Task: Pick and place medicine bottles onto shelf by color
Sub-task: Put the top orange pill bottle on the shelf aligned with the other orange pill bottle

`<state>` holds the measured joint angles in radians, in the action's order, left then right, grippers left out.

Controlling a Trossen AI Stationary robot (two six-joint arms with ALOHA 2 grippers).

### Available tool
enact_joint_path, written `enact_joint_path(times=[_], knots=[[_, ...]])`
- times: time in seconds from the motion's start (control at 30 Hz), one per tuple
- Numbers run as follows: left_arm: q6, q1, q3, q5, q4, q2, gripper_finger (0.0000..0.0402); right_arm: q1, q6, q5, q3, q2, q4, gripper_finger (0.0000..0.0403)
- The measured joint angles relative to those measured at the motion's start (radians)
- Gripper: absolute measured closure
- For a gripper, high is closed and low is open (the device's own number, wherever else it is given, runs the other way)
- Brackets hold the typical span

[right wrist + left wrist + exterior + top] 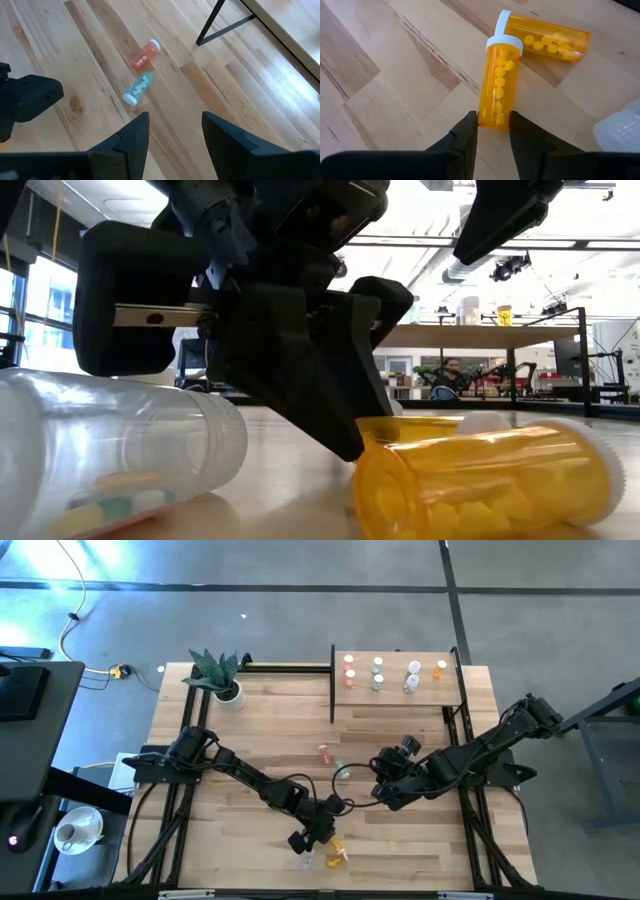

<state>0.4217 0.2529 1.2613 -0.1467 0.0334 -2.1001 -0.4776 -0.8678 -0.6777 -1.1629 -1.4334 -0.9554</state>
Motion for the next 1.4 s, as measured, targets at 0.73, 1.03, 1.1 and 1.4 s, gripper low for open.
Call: enact_joint_path(times=[0.73, 1.03, 1.1, 1.4], knots=[[-0.184, -0.173, -0.113, -0.234, -0.240, 0.070, 0.0316, -0.048, 0.119, -0.066, -0.042, 0.002, 0.057, 0.0230], [-0.211, -0.196, -0.171, -0.239, -0.464, 0.071, 0.0316, -0.092, 0.253, -0.124, -0.075, 0.003, 0.144, 0.0230], [-0.214, -0.202, -0.182, -0.238, -0.542, 0.071, 0.0316, -0.095, 0.299, -0.090, -0.075, 0.003, 0.161, 0.0230], [-0.265, -0.249, -0.206, -0.235, -0.843, 0.071, 0.0316, -0.084, 0.457, 0.104, -0.076, 0.003, 0.191, 0.0230]])
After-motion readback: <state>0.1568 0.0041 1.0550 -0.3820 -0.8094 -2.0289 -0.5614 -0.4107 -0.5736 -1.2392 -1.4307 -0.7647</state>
